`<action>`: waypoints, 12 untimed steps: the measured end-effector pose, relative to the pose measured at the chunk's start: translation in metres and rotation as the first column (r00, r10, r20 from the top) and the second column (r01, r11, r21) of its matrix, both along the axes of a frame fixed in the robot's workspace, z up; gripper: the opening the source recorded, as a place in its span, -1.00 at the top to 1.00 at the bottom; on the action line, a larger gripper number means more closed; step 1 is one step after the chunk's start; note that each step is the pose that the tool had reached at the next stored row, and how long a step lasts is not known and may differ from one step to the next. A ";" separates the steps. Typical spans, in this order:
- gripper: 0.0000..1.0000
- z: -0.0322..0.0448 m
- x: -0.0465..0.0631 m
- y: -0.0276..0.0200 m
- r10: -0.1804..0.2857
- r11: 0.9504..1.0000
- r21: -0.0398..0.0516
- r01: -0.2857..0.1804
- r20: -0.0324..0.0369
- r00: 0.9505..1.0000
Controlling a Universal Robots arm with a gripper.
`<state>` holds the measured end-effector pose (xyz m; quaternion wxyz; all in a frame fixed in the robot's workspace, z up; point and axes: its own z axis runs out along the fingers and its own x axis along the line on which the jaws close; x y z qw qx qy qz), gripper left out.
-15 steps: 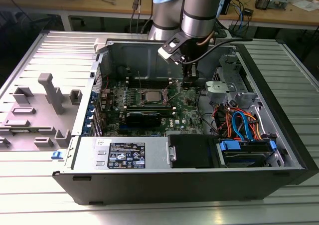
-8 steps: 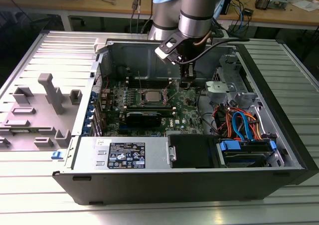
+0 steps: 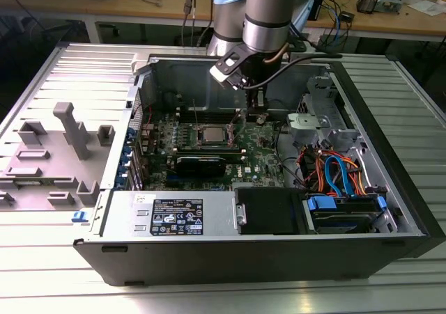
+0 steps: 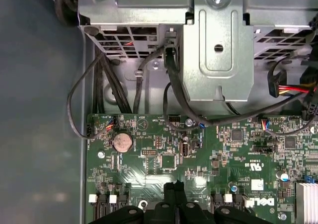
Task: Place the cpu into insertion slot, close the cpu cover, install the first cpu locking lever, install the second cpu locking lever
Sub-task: 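Close the cpu cover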
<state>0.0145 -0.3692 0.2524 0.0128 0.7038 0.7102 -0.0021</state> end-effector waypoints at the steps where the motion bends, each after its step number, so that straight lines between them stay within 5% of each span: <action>1: 0.79 0.0000 -0.001 0.0000 0.000 1.000 0.000 0.000 0.000 1.000; 12: 0.79 -0.0007 -0.012 0.0000 0.000 1.000 0.000 0.000 0.000 1.000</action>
